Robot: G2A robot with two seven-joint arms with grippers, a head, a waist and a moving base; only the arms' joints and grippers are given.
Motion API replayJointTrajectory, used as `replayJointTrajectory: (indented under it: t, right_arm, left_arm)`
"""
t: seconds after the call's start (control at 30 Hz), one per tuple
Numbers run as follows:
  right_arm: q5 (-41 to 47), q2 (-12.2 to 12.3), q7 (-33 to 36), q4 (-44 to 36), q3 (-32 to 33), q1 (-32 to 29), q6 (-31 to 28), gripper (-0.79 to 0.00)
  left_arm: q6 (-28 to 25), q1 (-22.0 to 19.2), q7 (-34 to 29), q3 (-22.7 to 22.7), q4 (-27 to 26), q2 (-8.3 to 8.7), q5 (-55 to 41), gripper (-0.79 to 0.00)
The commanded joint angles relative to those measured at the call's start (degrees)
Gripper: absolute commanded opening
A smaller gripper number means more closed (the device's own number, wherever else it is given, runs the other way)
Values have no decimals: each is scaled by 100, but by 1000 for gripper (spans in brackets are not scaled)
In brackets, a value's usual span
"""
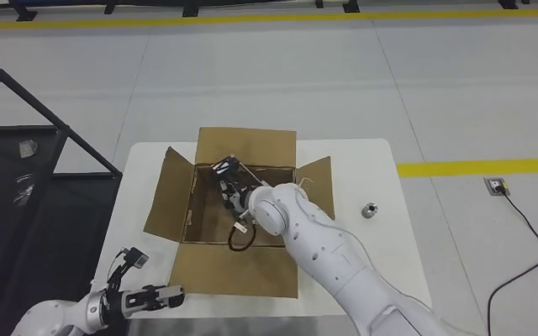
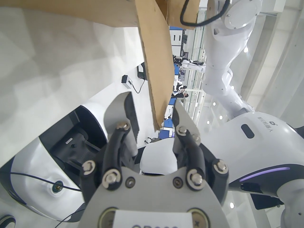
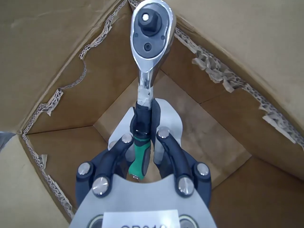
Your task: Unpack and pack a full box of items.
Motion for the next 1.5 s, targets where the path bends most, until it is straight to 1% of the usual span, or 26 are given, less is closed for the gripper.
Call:
replayJointTrajectory:
  t: [0.0, 0.13, 0.27, 0.37, 0.47, 0.6, 0.7, 0.83, 0.97, 1.1, 1.13, 1.17, 1.23, 1.3, 1.37, 1.4, 1.47]
  right_arm:
    - [3, 2, -21, -11, 2, -26, 5, -785]
    - [-115, 44, -276, -239, 66, -138, -158, -785]
    - [-319, 123, -349, -701, 177, -257, -240, -785]
    - [-471, 230, -382, -1228, 354, -474, -346, -785]
    - [-666, 379, -326, -1958, 594, -816, -584, -785]
    - [-959, 592, 59, -3231, 966, -1422, -851, -785]
    - [-1342, 729, 454, -4356, 1182, -1942, -857, -785]
    - [-1992, 903, 1030, -6092, 1548, -2754, -696, -785]
    - [-2720, 1058, 1593, -7860, 2054, -3752, -394, -785]
    - [-3236, 1164, 1959, -9191, 2654, -4720, -43, -785]
    - [-3379, 1182, 1995, -9331, 2832, -4916, 87, -785]
    - [-3463, 1193, 1930, -9331, 3004, -5025, 211, -785]
    - [-3666, 1210, 2018, -9331, 3427, -5225, 583, -785]
    - [-3876, 1224, 2357, -9331, 3837, -5395, 930, -785]
    - [-3684, 1230, 2759, -9331, 4168, -5496, 1066, -785]
    - [-3601, 1239, 2990, -9232, 4396, -5547, 1103, -785]
    - [-3558, 1258, 3283, -8736, 4782, -5452, 1188, -785]
  left_arm:
    - [2, -2, -2, 0, -1, 0, -2, 0]
    - [2, -2, -2, 0, -1, 0, -2, 0]
    - [10, 3, 36, 3, -15, -2, 3, 0]
    - [-72, 99, 148, 43, -242, -13, 106, 0]
    - [-105, 158, 279, 65, -389, -21, 224, 0]
    - [-224, 202, 515, 137, -588, -28, 745, 0]
    - [-274, 220, 526, 185, -716, -32, 849, 0]
    - [-265, 230, 598, 214, -816, -34, 960, 0]
    - [-253, 223, 639, 244, -869, -37, 1027, 0]
    - [-250, 205, 665, 293, -894, -43, 1048, 0]
    - [-241, 196, 672, 313, -895, -46, 1049, 0]
    - [-236, 184, 685, 335, -900, -50, 1054, 0]
    - [-229, 159, 684, 386, -917, -56, 1071, 0]
    - [-222, 133, 699, 426, -930, -61, 1118, 0]
    - [-224, 119, 730, 454, -946, -65, 1166, 0]
    - [-226, 118, 742, 465, -954, -66, 1184, 0]
    - [-234, 121, 759, 475, -967, -67, 1213, 0]
